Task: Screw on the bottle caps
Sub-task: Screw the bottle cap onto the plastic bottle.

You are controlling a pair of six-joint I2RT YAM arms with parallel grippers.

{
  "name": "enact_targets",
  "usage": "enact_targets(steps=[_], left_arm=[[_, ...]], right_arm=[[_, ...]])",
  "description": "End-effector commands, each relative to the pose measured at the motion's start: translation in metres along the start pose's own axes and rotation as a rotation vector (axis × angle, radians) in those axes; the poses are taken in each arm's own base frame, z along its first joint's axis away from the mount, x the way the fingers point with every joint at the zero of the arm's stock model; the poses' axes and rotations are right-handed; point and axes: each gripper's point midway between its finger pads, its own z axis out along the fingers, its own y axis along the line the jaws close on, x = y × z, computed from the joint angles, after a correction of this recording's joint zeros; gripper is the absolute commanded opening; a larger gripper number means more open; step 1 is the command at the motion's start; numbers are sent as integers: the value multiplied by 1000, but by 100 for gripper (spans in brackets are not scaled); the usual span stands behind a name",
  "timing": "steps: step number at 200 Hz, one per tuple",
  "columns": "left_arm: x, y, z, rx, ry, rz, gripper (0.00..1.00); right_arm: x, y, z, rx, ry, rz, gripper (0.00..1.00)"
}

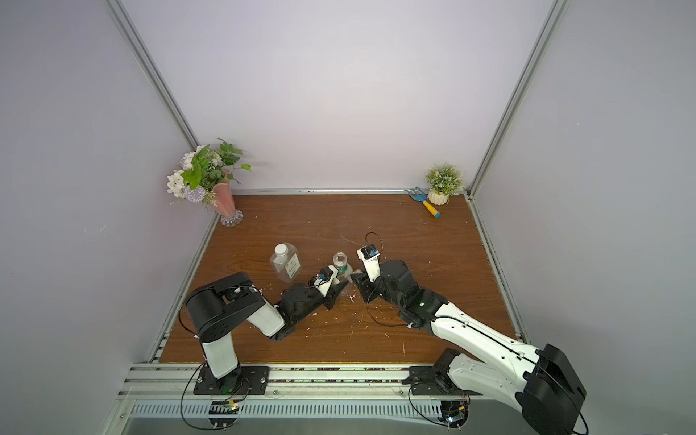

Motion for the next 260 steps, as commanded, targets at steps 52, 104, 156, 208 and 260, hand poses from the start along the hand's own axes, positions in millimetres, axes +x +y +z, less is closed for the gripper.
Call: enact_targets(steps=[52,104,156,208,260], left_arm=[[-19,21,-28,-107,-14,-11,19],[-25,16,-40,-92,-33,-35,18],[-36,18,-51,-99,-69,-37,19],[-42,21,-55,-116,-85,-33,20],[-42,25,-57,-132,-86,-40,20]], right_arm=[[72,-7,13,-1,227,107,16],[107,-12,35,37,402,111,16],[115,-15,57,103,527,73,25],[119,-11,62,173,596,26,47],[129,-6,65,188,622,0,54]])
